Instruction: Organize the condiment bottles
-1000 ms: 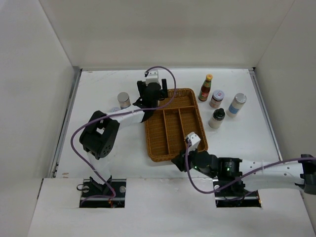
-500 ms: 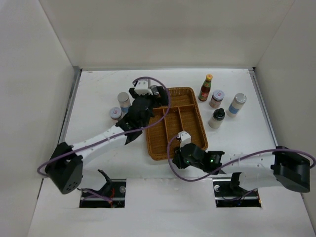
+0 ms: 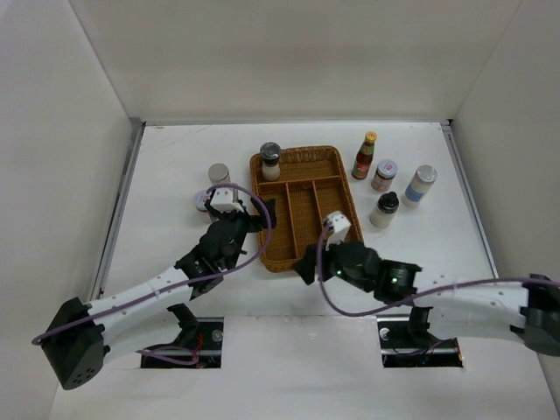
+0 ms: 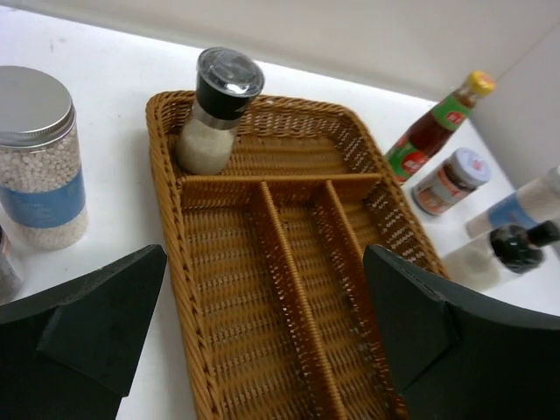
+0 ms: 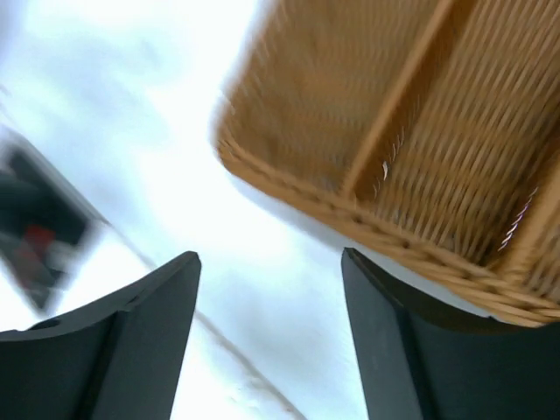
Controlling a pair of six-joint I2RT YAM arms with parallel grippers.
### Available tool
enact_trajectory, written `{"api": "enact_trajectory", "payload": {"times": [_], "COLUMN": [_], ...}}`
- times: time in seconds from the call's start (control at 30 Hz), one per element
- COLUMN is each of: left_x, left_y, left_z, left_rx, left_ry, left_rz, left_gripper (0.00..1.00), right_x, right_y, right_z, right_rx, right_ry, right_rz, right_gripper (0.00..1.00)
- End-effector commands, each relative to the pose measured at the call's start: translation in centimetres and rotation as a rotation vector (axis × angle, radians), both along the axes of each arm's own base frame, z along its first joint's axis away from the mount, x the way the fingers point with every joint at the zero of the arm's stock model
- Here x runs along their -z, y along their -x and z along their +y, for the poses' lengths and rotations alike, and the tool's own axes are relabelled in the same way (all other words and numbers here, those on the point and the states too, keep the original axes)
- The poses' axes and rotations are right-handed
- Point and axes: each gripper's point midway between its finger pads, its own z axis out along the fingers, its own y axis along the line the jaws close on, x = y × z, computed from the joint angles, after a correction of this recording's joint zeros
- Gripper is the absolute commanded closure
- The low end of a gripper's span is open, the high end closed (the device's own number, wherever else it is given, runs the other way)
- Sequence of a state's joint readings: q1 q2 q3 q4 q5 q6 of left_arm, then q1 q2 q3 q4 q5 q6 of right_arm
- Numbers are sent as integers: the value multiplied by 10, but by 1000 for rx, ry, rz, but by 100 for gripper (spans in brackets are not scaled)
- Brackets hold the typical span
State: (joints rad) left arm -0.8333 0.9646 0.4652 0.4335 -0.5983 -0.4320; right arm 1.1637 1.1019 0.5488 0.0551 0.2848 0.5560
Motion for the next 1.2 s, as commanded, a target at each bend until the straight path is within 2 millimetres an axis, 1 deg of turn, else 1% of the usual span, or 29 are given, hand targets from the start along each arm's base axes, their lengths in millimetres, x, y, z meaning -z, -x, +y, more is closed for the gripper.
{"api": "enact_trajectory", "payload": {"times": [0.0, 0.07, 0.1, 0.17, 0.2, 0.23, 0.27, 0.33, 0.4, 0.43, 0.53, 0.67, 0.73, 0.83, 0.9, 1.03, 1.07, 1.13, 1.17], "left_x": [-17, -14, -12, -9, -6, -5, -3, 0, 4, 6, 11, 17, 17, 12, 8, -2, -6, -12, -15], "left_y": [12, 22, 26, 37, 42, 46, 48, 50, 49, 49, 48, 46, 45, 47, 46, 46, 45, 43, 42], "left_z": [-2, -10, -14, -24, -30, -34, -37, -41, -44, -46, -49, -46, -44, -43, -42, -43, -43, -45, -46], "left_rx": [18, 59, 79, 132, 160, 180, 197, 215, 225, 233, 239, 228, 222, 222, 218, 220, 219, 214, 214], "left_ry": [81, 90, 93, 95, 97, 103, 105, 117, 122, 122, 114, 112, 117, 132, 144, 173, 183, 194, 198], "left_rz": [-36, -35, -33, -31, -31, -35, -39, -52, -56, -56, -52, -45, -48, -57, -64, -76, -80, -84, -87], "left_gripper": [0, 0, 0, 0, 1, 3, 4, 6, 7, 7, 6, 6, 5, 6, 6, 6, 6, 6, 6], "right_x": [-83, -106, -111, -113, -110, -104, -97, -80, -67, -62, -57, -46, -45, -35, -30, -23, -22, -21, -21], "right_y": [-33, -62, -75, -96, -103, -107, -111, -118, -125, -129, -144, -168, -179, -192, -199, -212, -215, -219, -220], "right_z": [-32, -80, -106, -162, -189, -214, -234, -256, -265, -262, -249, -257, -254, -259, -256, -255, -254, -256, -257], "right_rx": [178, 371, 476, 698, 804, 899, 970, 1035, 1048, 1029, 967, 981, 963, 966, 958, 952, 952, 961, 967], "right_ry": [-179, -195, -182, -115, -64, -12, 47, 146, 182, 179, 141, 164, 147, 162, 166, 179, 180, 192, 197], "right_rz": [-149, -205, -227, -253, -261, -261, -255, -220, -183, -168, -146, -111, -105, -77, -62, -56, -57, -57, -60], "right_gripper": [25, 22, 20, 13, 7, 4, 4, 6, 5, 5, 4, 3, 3, 5, 7, 16, 20, 33, 38]}}
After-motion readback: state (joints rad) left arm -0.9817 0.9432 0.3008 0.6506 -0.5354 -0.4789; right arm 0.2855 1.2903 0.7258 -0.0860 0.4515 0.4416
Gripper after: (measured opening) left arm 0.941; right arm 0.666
